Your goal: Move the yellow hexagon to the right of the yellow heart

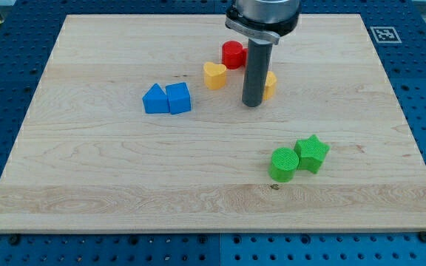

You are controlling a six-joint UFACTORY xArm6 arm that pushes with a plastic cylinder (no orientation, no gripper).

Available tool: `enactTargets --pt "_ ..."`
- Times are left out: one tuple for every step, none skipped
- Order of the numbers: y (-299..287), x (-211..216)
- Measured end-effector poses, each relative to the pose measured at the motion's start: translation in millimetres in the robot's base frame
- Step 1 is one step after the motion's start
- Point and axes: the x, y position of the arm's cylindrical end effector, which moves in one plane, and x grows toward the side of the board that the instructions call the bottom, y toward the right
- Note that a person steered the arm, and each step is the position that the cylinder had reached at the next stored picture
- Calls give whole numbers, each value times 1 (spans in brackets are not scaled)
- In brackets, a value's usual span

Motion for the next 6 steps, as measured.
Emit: enactTargets --pt "40 1" --pt "96 1" --pt "104 -15" --pt "77 -20" --pt "46 -20" --pt "25 -21"
